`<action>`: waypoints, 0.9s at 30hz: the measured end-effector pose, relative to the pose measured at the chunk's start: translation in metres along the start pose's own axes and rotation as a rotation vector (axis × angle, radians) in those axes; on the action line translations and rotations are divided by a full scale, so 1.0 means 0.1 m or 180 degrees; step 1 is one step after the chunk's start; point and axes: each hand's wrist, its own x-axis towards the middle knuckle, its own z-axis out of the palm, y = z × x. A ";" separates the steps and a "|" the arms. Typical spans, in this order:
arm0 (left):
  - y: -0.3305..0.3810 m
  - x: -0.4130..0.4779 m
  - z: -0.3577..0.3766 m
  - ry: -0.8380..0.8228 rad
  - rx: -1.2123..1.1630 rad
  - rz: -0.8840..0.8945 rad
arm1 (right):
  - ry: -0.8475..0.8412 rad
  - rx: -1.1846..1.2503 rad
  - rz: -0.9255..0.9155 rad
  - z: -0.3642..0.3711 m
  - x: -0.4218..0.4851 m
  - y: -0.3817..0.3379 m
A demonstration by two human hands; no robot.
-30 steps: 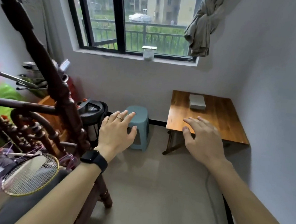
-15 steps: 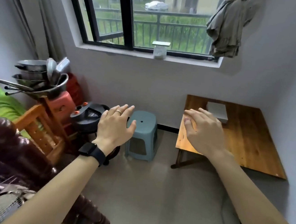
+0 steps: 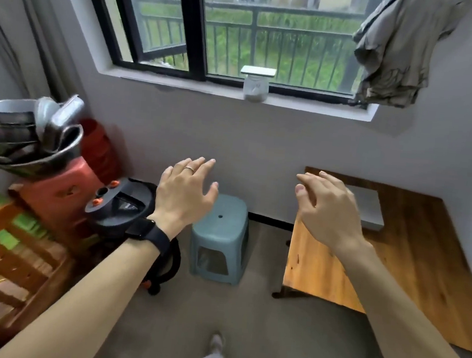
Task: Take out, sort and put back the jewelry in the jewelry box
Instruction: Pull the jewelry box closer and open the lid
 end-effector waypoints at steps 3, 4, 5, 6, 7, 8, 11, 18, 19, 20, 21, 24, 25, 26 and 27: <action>-0.10 0.65 0.26 -0.0052 -0.0044 0.0085 | 0.0061 -0.0110 0.0098 0.19 0.54 0.15; -0.12 0.88 0.33 -0.0075 -0.0057 0.0141 | 0.0097 -0.0158 0.0133 0.24 0.72 0.20; -0.14 1.11 0.40 -0.0083 -0.0066 0.0202 | 0.0135 -0.0193 0.0176 0.27 0.89 0.25; -0.14 1.34 0.47 -0.0070 -0.0069 0.0270 | 0.0183 -0.0207 0.0225 0.30 1.06 0.30; -0.13 1.56 0.54 -0.0063 -0.0070 0.0350 | 0.0230 -0.0207 0.0290 0.32 1.21 0.36; -0.09 1.77 0.60 -0.0077 -0.0086 0.0432 | 0.0273 -0.0199 0.0364 0.32 1.35 0.42; 0.12 2.29 0.82 -0.0216 -0.0151 0.0652 | 0.0334 -0.0241 0.0606 0.34 1.66 0.63; 0.85 3.09 1.50 -0.0627 -0.0301 0.1285 | 0.0484 -0.0369 0.1168 0.51 1.99 1.37; 0.97 3.18 1.61 -0.0685 -0.0317 0.1381 | 0.0495 -0.0391 0.1231 0.53 2.03 1.49; 1.08 3.25 1.69 -0.0731 -0.0327 0.1455 | 0.0493 -0.0414 0.1269 0.54 2.06 1.60; 1.20 3.34 1.79 -0.0767 -0.0338 0.1532 | 0.0486 -0.0434 0.1312 0.55 2.10 1.71; 1.58 3.59 2.07 -0.0860 -0.0378 0.1771 | 0.0535 -0.0488 0.1465 0.56 2.22 2.05; 1.72 3.69 2.15 -0.0905 -0.0395 0.1865 | 0.0574 -0.0493 0.1533 0.54 2.27 2.17; 1.86 3.77 2.22 -0.0945 -0.0409 0.1968 | 0.0610 -0.0509 0.1587 0.52 2.30 2.28; 2.00 3.85 2.29 -0.0963 -0.0411 0.2072 | 0.0636 -0.0548 0.1627 0.51 2.32 2.39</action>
